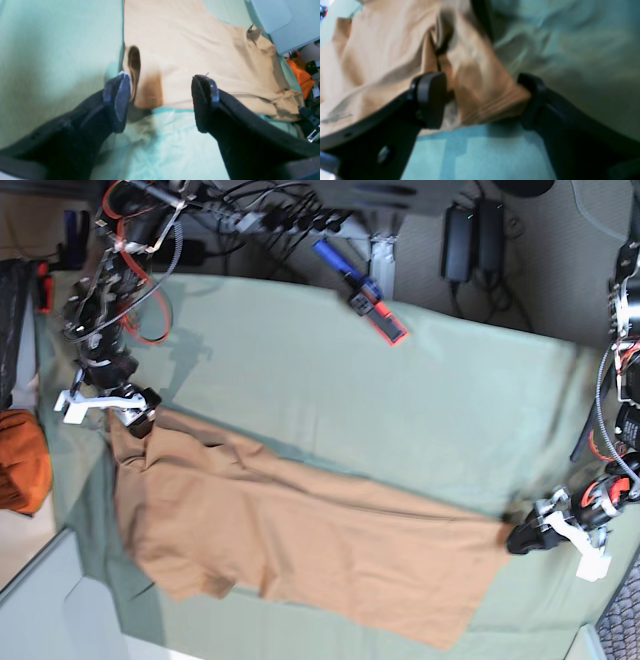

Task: Fold the T-shirt properly
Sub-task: 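Pull the grippers apart to stretch the folded shirt flat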

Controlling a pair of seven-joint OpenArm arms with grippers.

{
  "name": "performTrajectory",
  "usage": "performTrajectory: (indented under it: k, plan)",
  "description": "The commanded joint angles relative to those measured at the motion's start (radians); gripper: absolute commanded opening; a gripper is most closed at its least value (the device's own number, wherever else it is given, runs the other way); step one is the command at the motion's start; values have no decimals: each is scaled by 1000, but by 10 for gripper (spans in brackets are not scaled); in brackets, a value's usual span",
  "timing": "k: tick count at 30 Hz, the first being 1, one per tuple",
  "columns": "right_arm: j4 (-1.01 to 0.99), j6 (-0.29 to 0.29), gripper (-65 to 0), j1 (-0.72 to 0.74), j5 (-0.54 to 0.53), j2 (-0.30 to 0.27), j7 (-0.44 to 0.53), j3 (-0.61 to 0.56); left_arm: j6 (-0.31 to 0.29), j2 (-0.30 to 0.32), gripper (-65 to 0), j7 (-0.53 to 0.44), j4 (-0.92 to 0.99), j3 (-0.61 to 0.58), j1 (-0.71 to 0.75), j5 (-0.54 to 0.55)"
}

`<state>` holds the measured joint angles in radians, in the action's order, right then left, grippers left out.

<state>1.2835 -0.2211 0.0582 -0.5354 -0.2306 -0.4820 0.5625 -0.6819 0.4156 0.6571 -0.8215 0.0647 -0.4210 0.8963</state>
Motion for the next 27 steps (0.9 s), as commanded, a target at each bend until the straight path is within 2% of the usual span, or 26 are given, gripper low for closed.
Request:
performTrajectory:
  k: [1,6,11,16,20,27]
  plan:
    - [1,-81,-216,14,-9,-18,12,5,-16,14,-234,-26,-13,3,-22,17]
    - [-24,-82,-216,17,-48,-16,11,4,-16,17,-233,-71,-13,3,-19,-49]
    - [-24,-82,-216,17,-53,-16,11,4,-9,13,-233,-74,-13,3,-20,-52]
    - [-24,-82,-216,16,-52,-16,7,4,67,-14,-233,-111,25,3,-20,-97]
    - [-24,-82,-216,16,-53,-16,-16,4,69,-33,-233,-166,72,3,-24,-136]
    - [-24,-82,-216,16,-54,-16,-16,4,69,-65,-233,-159,94,3,-40,-138]
